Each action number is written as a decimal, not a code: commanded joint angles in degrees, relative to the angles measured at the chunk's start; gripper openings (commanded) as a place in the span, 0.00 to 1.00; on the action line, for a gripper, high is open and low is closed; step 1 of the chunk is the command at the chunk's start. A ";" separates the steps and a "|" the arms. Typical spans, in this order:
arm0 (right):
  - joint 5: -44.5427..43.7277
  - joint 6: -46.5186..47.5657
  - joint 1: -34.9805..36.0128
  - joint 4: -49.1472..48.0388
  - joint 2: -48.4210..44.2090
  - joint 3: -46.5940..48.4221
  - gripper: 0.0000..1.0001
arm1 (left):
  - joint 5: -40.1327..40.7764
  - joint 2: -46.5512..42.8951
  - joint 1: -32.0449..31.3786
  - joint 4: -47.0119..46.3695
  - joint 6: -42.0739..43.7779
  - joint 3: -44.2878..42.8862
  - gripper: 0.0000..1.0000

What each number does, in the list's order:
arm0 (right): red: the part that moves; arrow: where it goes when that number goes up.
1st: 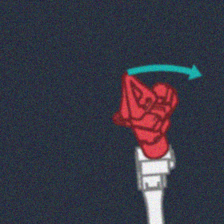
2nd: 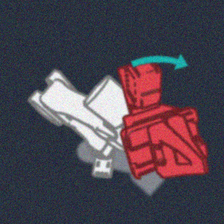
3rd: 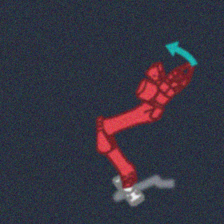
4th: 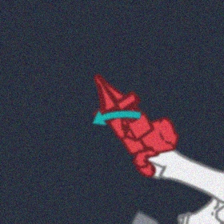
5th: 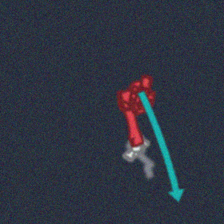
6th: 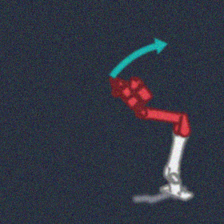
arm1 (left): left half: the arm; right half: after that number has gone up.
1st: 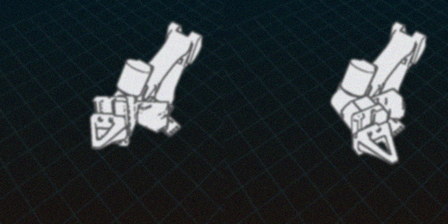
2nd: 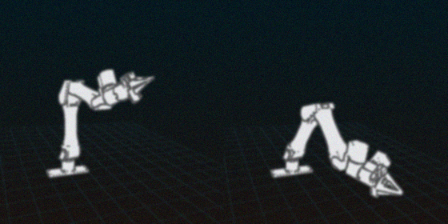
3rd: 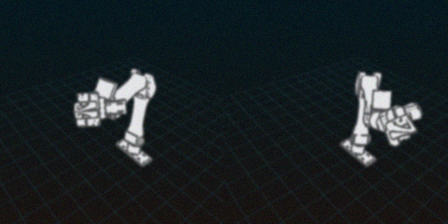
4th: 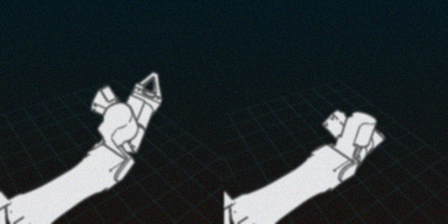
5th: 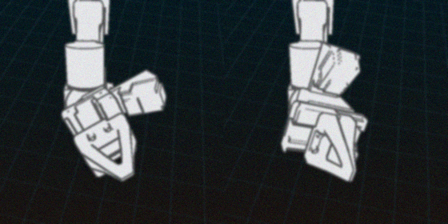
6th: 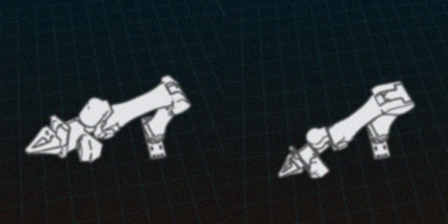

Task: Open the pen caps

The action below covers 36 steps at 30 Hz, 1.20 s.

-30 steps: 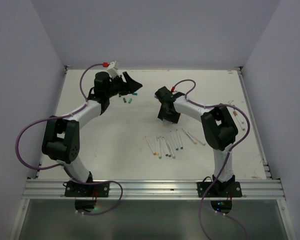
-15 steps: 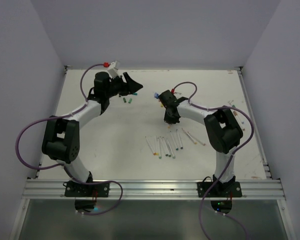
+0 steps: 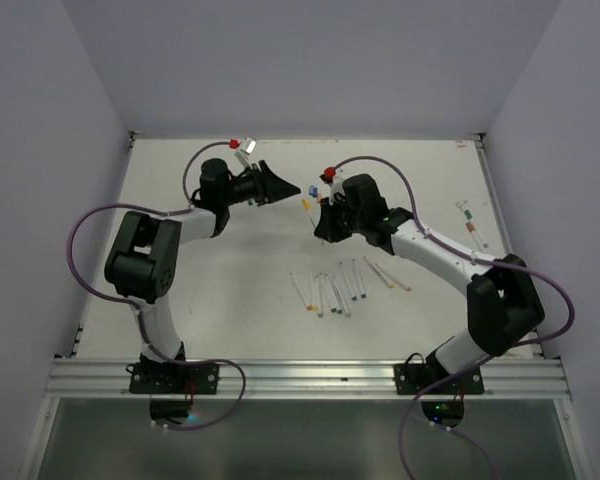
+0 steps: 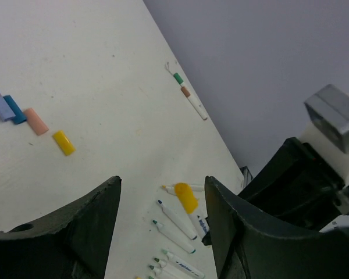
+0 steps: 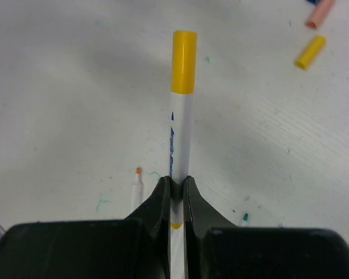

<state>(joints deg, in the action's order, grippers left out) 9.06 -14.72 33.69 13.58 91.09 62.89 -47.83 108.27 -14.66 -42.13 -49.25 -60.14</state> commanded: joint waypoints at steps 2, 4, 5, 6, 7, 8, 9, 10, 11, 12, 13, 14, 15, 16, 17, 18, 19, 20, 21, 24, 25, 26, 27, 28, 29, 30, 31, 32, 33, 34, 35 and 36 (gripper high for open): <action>9.75 3.12 -0.03 -8.05 -3.55 -0.67 0.00 | -2.62 -0.08 -2.30 -4.54 -0.94 -0.86 0.63; 10.10 3.56 -0.03 -6.29 -3.03 0.47 0.00 | -2.35 -0.34 -3.45 -4.37 -0.67 -0.77 0.63; 10.10 3.47 -0.12 -6.46 -3.20 0.65 0.00 | -2.00 -0.34 -3.80 -3.84 -0.06 -0.77 0.63; 10.10 3.38 -0.03 -6.99 -3.29 0.56 0.00 | -1.74 -0.43 -4.50 -3.32 0.21 -0.94 0.63; 9.93 3.03 -0.03 -7.17 -3.37 0.56 0.00 | -1.39 -0.60 -4.77 -3.14 0.30 -0.94 0.63; 9.40 2.94 -0.03 -7.26 -3.63 0.65 0.00 | -1.30 -0.69 -4.94 -3.05 0.30 -0.94 0.63; 9.31 2.94 -0.03 -7.52 -3.72 0.65 0.00 | -1.12 -0.78 -5.21 -2.96 0.30 -0.94 0.63; 9.05 2.86 -0.03 -7.61 -3.81 0.65 0.00 | -1.12 -0.78 -5.38 -2.78 0.30 -0.86 0.62; 8.61 2.77 -0.03 -7.69 -3.99 0.74 0.00 | -1.03 -0.95 -5.47 -2.78 0.30 -0.77 0.61; 8.69 2.68 -0.03 -8.04 -4.08 0.65 0.00 | -0.95 -1.13 -5.56 -2.70 0.30 -0.77 0.60; 8.69 2.51 -0.03 -8.22 -4.16 0.65 0.00 | -0.95 -1.22 -5.65 -2.35 0.30 -0.77 0.57; 8.61 2.33 -0.03 -8.40 -4.08 0.65 0.00 | -1.12 -1.22 -5.65 -2.52 -0.14 -0.77 0.56; 7.91 2.42 -0.03 -8.31 -3.90 0.74 0.00 | -1.21 -1.22 -5.65 -2.78 -0.31 -0.68 0.54; 7.73 2.33 -0.03 -8.14 -3.81 0.74 0.00 | -1.12 -1.48 -5.65 -2.87 -0.58 -0.59 0.50; 7.47 2.33 -0.03 -7.96 -3.64 0.91 0.00 | -0.95 -1.74 -5.65 -2.52 -0.49 -0.59 0.49; 7.20 2.24 -0.03 -7.44 -3.29 1.00 0.00 | -0.68 -2.18 -5.65 -2.08 -0.32 -0.68 0.47; 7.11 2.33 -0.03 -7.17 -3.29 1.00 0.00 | 0.01 -2.27 -5.65 -0.69 0.12 -0.77 0.46; 6.94 2.24 -0.03 -7.08 -3.29 0.57 0.00 | 0.28 -2.53 -5.56 -0.06 0.73 -0.77 0.45; 6.68 2.24 -0.03 -7.25 -3.29 0.22 0.00 | 0.63 -2.97 -5.65 0.20 0.91 -0.68 0.44; 6.14 1.71 -0.03 -8.22 -3.55 -0.93 0.00 | 1.07 -3.15 -5.65 0.21 0.56 -0.59 0.42; 6.41 1.54 -0.03 -8.31 -3.46 -1.02 0.00 | 1.25 -3.24 -5.56 0.03 0.48 -0.42 0.39; 6.50 1.45 -0.03 -8.31 -3.46 -1.11 0.00 | 1.25 -3.24 -5.65 -0.06 0.39 -0.42 0.38; 6.58 1.36 -0.03 -8.40 -3.29 -1.28 0.00 | 1.25 -3.33 -5.65 -0.06 0.39 -0.42 0.37; 6.58 1.27 -0.03 -8.40 -3.29 -1.28 0.00 | 1.08 -3.33 -5.56 -0.15 0.21 -0.50 0.33; 6.67 1.27 -0.12 -8.49 -2.94 -1.20 0.00 | 1.08 -3.24 -5.56 -0.41 -0.14 -0.42 0.31; 6.67 1.19 -0.03 -8.40 -2.85 -1.19 0.00 | 1.08 -3.33 -5.56 -0.67 -0.23 -0.33 0.31; 6.67 1.10 -0.03 -8.40 -2.76 -1.19 0.00 | 0.99 -3.50 -5.56 -1.02 -0.49 -0.33 0.30; 6.59 1.10 -0.03 -8.49 -2.58 -1.28 0.00 | 0.99 -3.50 -5.56 -1.11 -0.67 -0.33 0.29; 6.58 1.01 -0.03 -8.75 -2.58 -1.28 0.00 | 0.99 -3.68 -5.65 -1.20 -0.75 -0.33 0.29; 6.58 0.75 -0.03 -8.92 -2.58 -1.46 0.00 | 0.99 -3.77 -5.65 -1.20 -0.76 -0.24 0.24; 6.67 0.57 -0.03 -9.10 -2.58 -1.46 0.00 | 0.90 -3.94 -5.65 -1.11 -0.67 -0.15 0.21; 6.76 0.22 -0.03 -9.45 -2.58 -1.28 0.00 | 0.90 -4.20 -5.65 -1.03 -0.67 -0.15 0.11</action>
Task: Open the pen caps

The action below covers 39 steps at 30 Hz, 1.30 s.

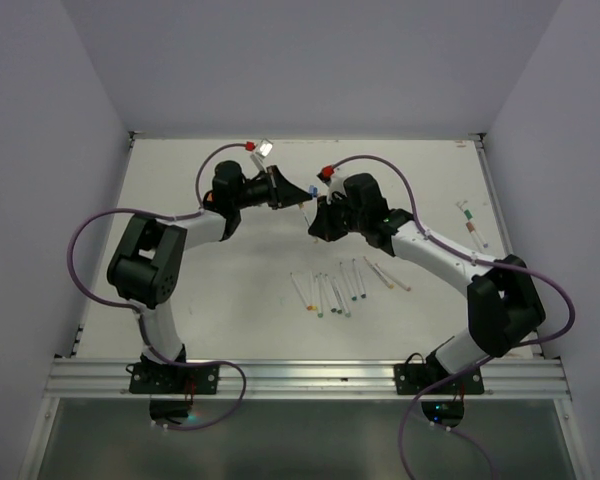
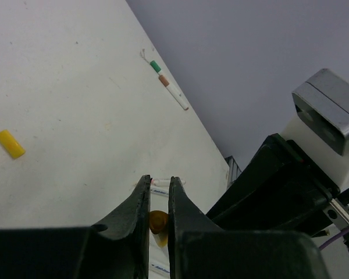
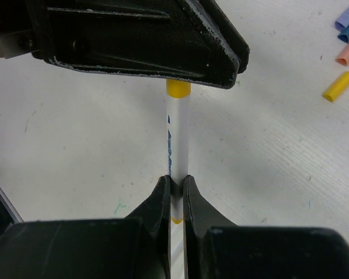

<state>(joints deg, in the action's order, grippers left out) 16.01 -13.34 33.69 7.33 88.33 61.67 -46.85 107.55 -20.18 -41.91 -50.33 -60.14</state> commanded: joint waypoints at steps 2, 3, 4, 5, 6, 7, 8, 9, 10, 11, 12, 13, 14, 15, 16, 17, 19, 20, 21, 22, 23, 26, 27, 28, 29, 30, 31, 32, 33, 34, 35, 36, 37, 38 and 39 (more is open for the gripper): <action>-0.19 -1.42 -0.03 -3.46 0.43 0.29 0.00 | -0.17 -3.57 -0.03 -1.51 0.05 -0.07 0.00; -0.71 -1.77 -0.03 -3.47 0.61 0.55 0.00 | -0.52 -3.57 -0.03 -2.55 -0.30 0.02 0.00; -0.80 -1.86 -0.03 -3.29 0.87 1.25 0.00 | -0.96 -3.57 -0.03 -3.43 -1.17 0.20 0.00; -0.98 -1.95 -0.03 -3.03 1.05 1.87 0.13 | -1.31 -3.57 -0.12 -4.22 -1.61 0.28 0.00; -0.55 -1.78 -0.03 -2.68 1.57 2.31 0.37 | -1.57 -3.66 -0.12 -5.36 -2.05 0.55 0.00; -0.89 -1.95 -0.03 -2.15 2.01 2.92 0.61 | -1.58 -3.66 -0.12 -5.90 -2.32 0.72 0.00; -0.89 -1.86 -0.03 -1.80 2.02 3.89 0.77 | -1.58 -3.92 -0.12 -6.34 -2.84 0.90 0.00; -1.07 -1.86 -0.03 -2.49 2.02 3.90 0.82 | -1.49 -3.92 -0.03 -6.95 -3.11 1.08 0.00; -1.42 -2.04 -0.12 -3.28 2.02 3.55 0.89 | -0.97 -4.01 -0.12 -7.39 -4.33 1.25 0.00; -1.33 -2.47 -0.03 -4.42 1.93 3.20 0.95 | -0.88 -4.10 -0.12 -8.09 -4.86 1.51 0.00; -0.90 -2.65 -0.03 -6.09 1.93 3.02 0.95 | -0.70 -4.01 -0.12 -9.14 -5.30 1.60 0.00; -0.63 -3.00 -0.03 -6.28 2.54 3.37 0.95 | -0.79 -4.01 -0.12 -9.76 -6.53 1.78 0.00; -0.89 -3.18 -0.03 -6.19 2.89 3.80 0.93 | -0.70 -3.92 -0.12 -10.55 -7.24 1.95 0.00; -1.07 -3.35 -0.03 -5.58 3.42 4.42 0.91 | -0.79 -3.84 -0.12 -12.04 -7.85 2.22 0.00; -1.16 -3.44 -0.03 -5.23 4.73 5.82 0.88 | -0.87 -3.75 -0.12 -12.40 -8.73 2.31 0.00; -0.63 -3.44 -0.03 -4.88 5.18 6.44 0.78 | -0.79 -3.57 -0.12 -12.84 -9.26 2.66 0.00; 0.33 -4.05 -0.03 -5.66 6.23 7.84 0.64 | -0.09 -3.31 -0.03 -16.00 -11.62 3.45 0.00; 1.47 -4.32 -0.03 -6.10 7.11 8.03 0.39 | 0.09 -2.96 -0.03 -17.05 -12.42 3.71 0.00; 2.09 -4.76 -0.03 -6.28 7.64 8.38 0.19 | 0.35 -2.52 -0.03 -17.50 -12.78 3.63 0.00; 2.44 -4.94 -0.03 -5.58 8.08 9.34 0.00 | 1.14 -2.17 -0.03 -17.42 -13.82 3.45 0.00; 2.27 -4.85 0.49 -4.18 8.69 9.52 0.00 | 2.10 -1.82 0.23 -17.42 -14.70 3.36 0.00; -2.54 -4.76 1.98 -1.88 7.47 6.11 0.00 | 5.27 -0.68 1.28 -21.54 -17.35 2.67 0.00; -3.78 -5.72 1.99 -3.36 5.29 4.27 0.00 | 5.37 -0.15 1.55 -21.81 -17.79 1.88 0.00; -4.49 -6.25 2.08 -4.07 4.22 0.51 0.00 | 5.80 0.29 1.90 -22.94 -19.44 1.35 0.00; -4.76 -6.52 2.08 -5.56 3.26 -1.36 0.00 | 6.33 0.90 2.51 -24.43 -20.16 0.99 0.00; -4.50 -6.78 2.08 -5.92 1.59 -3.12 0.00 | 7.90 1.00 2.95 -24.62 -20.77 0.64 0.00; -4.67 -6.78 2.08 -5.93 1.06 -5.83 0.00 | 8.18 1.17 3.83 -24.71 -21.30 0.20 0.00; -4.85 -6.87 2.08 -5.58 0.61 -6.90 0.00 | 8.35 1.70 4.27 -23.67 -21.04 -1.80 0.00; -4.67 -6.70 2.08 -4.88 0.18 -7.96 0.00 | 9.14 1.87 4.62 -21.57 -20.95 -2.52 0.00; -3.89 -6.61 2.08 -4.70 0.00 -9.62 0.00 | 9.32 2.05 4.98 -21.46 -21.04 -3.14 0.00; -3.27 -6.69 2.08 -4.87 -0.09 -10.51 0.00 | 9.32 2.75 5.50 -21.46 -21.04 -4.27 0.00; -3.18 -6.78 2.08 -4.87 -0.18 -11.13 0.00 | 9.67 3.02 5.86 -21.46 -21.22 -4.63 0.00; -3.27 -6.96 2.08 -4.87 -0.53 -12.09 0.00 | 9.41 3.37 6.29 -21.37 -21.30 -5.25 0.00; -3.09 -7.05 2.08 -4.70 -0.62 -12.36 0.00 | 9.23 3.81 6.39 -21.28 -21.39 -5.86 0.00; -3.09 -7.40 2.08 -4.35 -0.53 -12.28 0.00 | 9.67 3.81 6.47 -20.67 -21.39 -5.61 0.00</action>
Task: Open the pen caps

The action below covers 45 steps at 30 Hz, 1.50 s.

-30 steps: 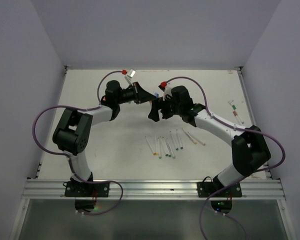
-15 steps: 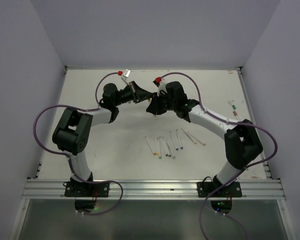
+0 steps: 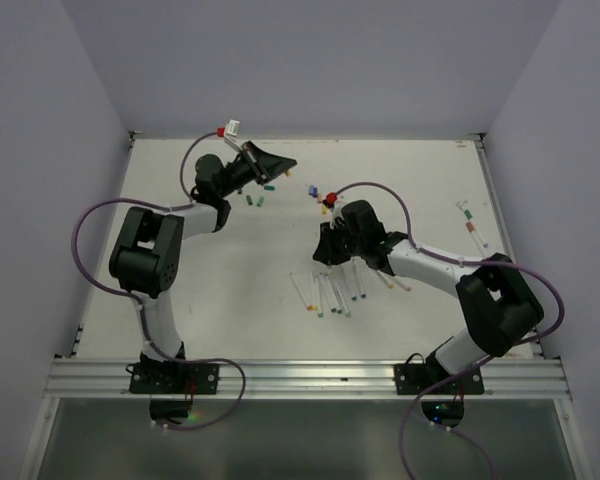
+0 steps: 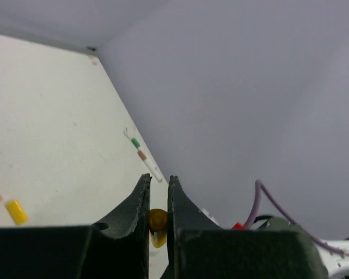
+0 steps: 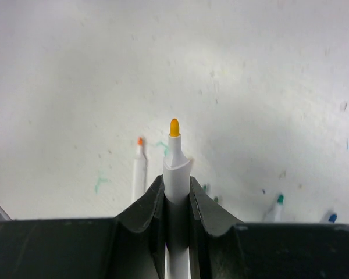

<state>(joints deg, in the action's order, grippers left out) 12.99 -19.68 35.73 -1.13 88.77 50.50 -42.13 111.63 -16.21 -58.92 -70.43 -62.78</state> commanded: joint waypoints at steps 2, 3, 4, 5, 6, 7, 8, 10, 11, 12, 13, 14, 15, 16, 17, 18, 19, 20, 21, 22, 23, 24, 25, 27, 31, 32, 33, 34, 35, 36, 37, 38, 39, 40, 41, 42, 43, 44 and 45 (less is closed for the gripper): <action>-0.77 -1.41 0.05 5.51 -1.32 -0.76 0.00 | 5.57 -0.37 2.85 0.43 1.08 -4.79 0.00; -2.87 -0.98 0.05 6.39 -2.19 -0.41 0.00 | 5.13 -0.28 2.85 2.30 2.13 -5.67 0.00; -4.45 -0.80 0.05 7.27 -3.50 -0.32 0.00 | 4.26 0.07 2.85 4.58 5.19 -6.81 0.00; -7.86 -0.88 -0.13 8.58 -6.74 -0.31 0.00 | 2.86 1.47 2.76 8.51 7.74 -10.91 0.00; -9.38 -0.71 -0.48 10.86 -7.73 1.25 0.00 | 2.67 2.00 2.67 20.82 13.77 -13.13 0.00; -10.17 -0.62 -1.53 13.23 -8.35 2.14 0.00 | 3.62 2.27 2.50 26.17 16.96 -14.55 0.00; -10.18 -0.36 -2.14 17.95 -8.18 3.10 0.00 | 4.85 2.88 2.41 30.40 20.04 -16.47 0.00; -12.19 1.13 -2.59 22.73 -7.56 5.30 0.00 | 8.71 4.72 1.97 44.72 27.76 -19.90 0.00; -12.81 1.66 -2.59 24.83 -7.65 5.31 0.00 | 9.08 7.34 1.79 50.51 29.46 -23.23 0.00; -14.91 2.97 -2.68 25.29 -8.00 5.05 0.00 | 9.95 8.50 1.62 52.48 30.69 -24.48 0.00; -16.06 3.42 -2.68 25.56 -8.26 4.18 0.00 | 10.40 9.38 1.36 53.37 31.49 -25.01 0.00; -16.94 4.21 -2.77 26.69 -8.35 3.82 0.00 | 10.40 10.61 1.35 53.29 31.67 -24.84 0.00; -18.95 5.52 -2.77 27.66 -8.18 3.73 0.00 | 10.66 11.23 1.27 53.29 31.94 -25.02 0.00; -20.19 5.88 -2.94 28.80 -7.92 3.64 0.00 | 10.66 11.76 1.00 53.46 32.11 -25.54 0.00; -21.94 7.01 -2.94 30.55 -7.74 3.03 0.00 | 11.10 12.81 0.91 54.08 32.37 -25.81 0.00; -21.96 7.63 -2.94 31.00 -7.74 3.02 0.00 | 11.45 13.25 0.74 54.26 32.38 -25.98 0.00; -24.05 7.90 -3.03 31.27 -7.91 1.98 0.00 | 11.72 13.61 0.48 54.43 32.90 -26.51 0.00; -24.24 7.90 -3.29 31.27 -8.09 1.45 0.00 | 11.98 14.48 0.30 55.48 33.25 -27.03 0.00; -23.81 8.34 -3.55 31.19 -8.35 0.83 0.00 | 12.50 14.84 0.21 56.01 33.60 -27.39 0.00; -23.02 8.43 -3.82 30.75 -8.70 -0.30 0.00 | 13.12 15.10 0.12 56.62 34.04 -28.00 0.00; -22.84 8.35 -3.91 29.87 -8.62 -0.75 0.00 | 13.73 15.45 0.12 57.41 34.40 -28.18 0.00; -22.49 8.52 -4.00 29.69 -8.35 -1.02 0.00 | 14.87 15.54 0.12 57.77 34.75 -28.27 0.00; -22.40 8.61 -4.08 29.60 -7.31 -1.02 0.00 | 15.49 15.54 0.04 58.12 35.19 -28.62 0.00; -21.96 8.52 -4.17 29.78 -6.07 -0.41 0.00 | 15.67 15.89 -0.05 58.48 35.37 -28.80 0.00; -21.35 7.82 -4.61 29.69 -2.73 1.09 0.06 | 16.20 16.95 -0.49 61.20 36.33 -30.29 0.00; -20.82 7.73 -4.61 29.08 -1.51 1.09 0.08 | 16.20 17.30 -0.58 61.29 36.33 -30.38 0.00; -20.64 7.56 -4.61 28.81 -0.97 1.18 0.10 | 16.20 17.56 -0.58 61.64 36.51 -30.47 0.01; -20.55 7.29 -4.61 28.72 -0.62 1.18 0.11 | 16.11 18.00 -0.58 61.90 36.60 -30.82 0.02; -20.64 7.12 -4.61 28.20 -0.01 1.09 0.12 | 16.11 18.18 -0.58 62.34 36.77 -30.99 0.06; -20.55 7.11 -4.52 28.11 0.08 0.92 0.13 | 16.29 18.35 -0.58 62.60 37.12 -31.26 0.06; -20.55 7.03 -4.70 27.85 0.17 0.83 0.14 | 16.55 18.53 -0.67 62.95 37.38 -31.87 0.06; -20.73 6.94 -4.61 27.58 0.26 0.74 0.15 | 16.64 18.79 -0.58 63.39 37.56 -32.05 0.08; -20.64 6.85 -4.61 27.41 0.09 0.48 0.19 | 16.90 18.80 -0.67 63.48 37.74 -32.22 0.09; -20.64 6.85 -4.70 27.14 0.09 0.48 0.22 | 16.99 19.06 -0.58 63.57 37.83 -32.49 0.11; -20.64 6.76 -4.61 27.14 -0.09 0.39 0.25 | 16.91 19.32 -0.58 63.66 37.91 -32.66 0.13; -20.64 6.59 -4.61 27.05 -0.26 0.48 0.26 | 16.82 19.41 -0.58 63.66 37.91 -32.84 0.13; -20.38 6.67 -4.61 27.14 -0.53 0.48 0.27 | 16.64 19.76 -0.67 63.66 37.91 -33.01 0.14; -20.29 6.76 -4.61 26.88 -0.70 0.48 0.30 | 16.64 19.94 -0.67 63.66 37.91 -33.19 0.16; -20.29 6.50 -4.61 26.79 -1.14 0.39 0.36 | 16.55 20.11 -0.67 63.66 38.09 -33.28 0.18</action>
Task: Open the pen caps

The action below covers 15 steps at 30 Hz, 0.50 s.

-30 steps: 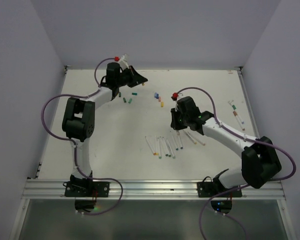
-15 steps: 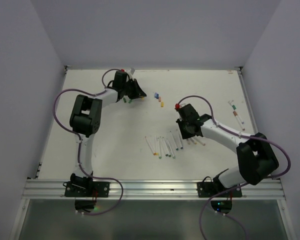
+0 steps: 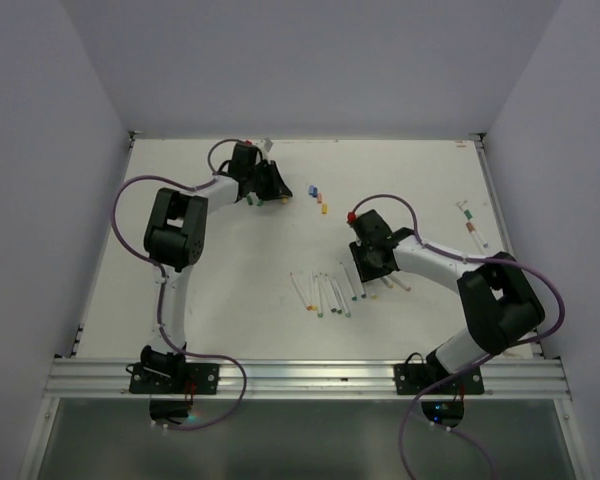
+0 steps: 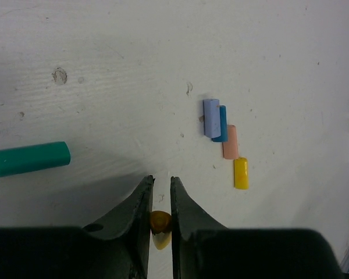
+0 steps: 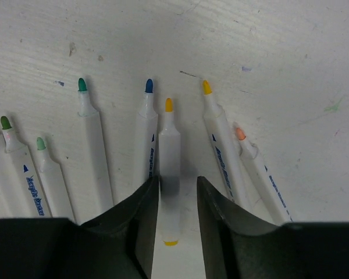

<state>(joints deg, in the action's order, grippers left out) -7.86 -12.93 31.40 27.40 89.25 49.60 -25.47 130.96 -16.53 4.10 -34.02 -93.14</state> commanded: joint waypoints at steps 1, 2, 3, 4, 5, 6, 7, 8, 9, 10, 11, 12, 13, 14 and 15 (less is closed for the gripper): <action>0.82 -0.17 -0.28 -1.82 -2.23 1.28 0.38 | -0.10 0.88 -0.25 0.65 1.68 -3.01 0.20; 0.83 -0.34 -0.20 -1.82 -2.59 1.37 0.41 | -0.01 0.97 -0.25 0.65 1.68 -3.01 0.23; 0.83 -0.52 -0.28 -1.65 -2.85 1.81 0.47 | -0.19 0.97 -0.25 0.56 1.85 -3.01 0.24; 0.74 -0.69 -0.28 -1.38 -3.99 2.25 0.50 | -0.28 0.71 -0.25 0.47 1.94 -2.75 0.24; 0.48 -1.22 -0.37 -0.77 -4.78 2.69 0.53 | -0.28 0.36 -0.25 -0.05 1.85 -2.48 0.26; 0.04 -1.57 -0.20 -0.51 -6.01 3.47 0.62 | -0.19 -0.08 -0.25 -0.66 1.94 -2.05 0.29; -0.83 -1.75 -0.37 -0.42 -8.37 4.00 0.70 | -0.02 -0.78 -0.25 -1.28 2.03 -1.26 0.35; -2.93 -2.18 -0.63 -0.07 -9.70 4.71 0.80 | 0.25 -0.96 -0.25 -0.94 2.20 -1.25 0.38; -4.08 -2.10 -0.98 -0.15 -10.76 6.28 0.98 | 1.29 -1.05 -0.25 -0.67 2.90 -1.34 0.41; -4.53 -1.93 -2.55 0.02 -11.64 7.43 0.99 | 1.65 -1.23 -0.25 -0.32 3.17 -1.69 0.44; -5.58 -2.01 -3.61 0.37 -12.95 8.57 0.99 | 1.83 -1.23 -0.25 0.03 3.26 -1.86 0.48; -8.03 -1.93 -6.41 0.29 -13.31 10.75 0.99 | 1.66 -1.14 -0.17 0.12 3.52 -2.13 0.50; -8.57 -1.14 -8.26 0.03 -13.40 11.65 0.99 | 1.39 -0.97 -0.08 0.12 3.35 -2.48 0.52; -9.71 0.61 -10.11 -0.32 -12.88 12.79 0.99 | 0.96 -0.97 0.01 -0.49 3.26 -2.48 0.54; -12.50 1.49 -13.70 -0.41 -12.44 14.63 0.99 | 0.08 -1.14 0.19 -0.76 3.08 -2.57 0.55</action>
<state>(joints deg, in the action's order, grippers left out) -12.53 -13.80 24.29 28.14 77.45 59.33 -25.10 131.37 -16.58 3.90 -32.64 -94.08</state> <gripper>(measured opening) 0.986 0.535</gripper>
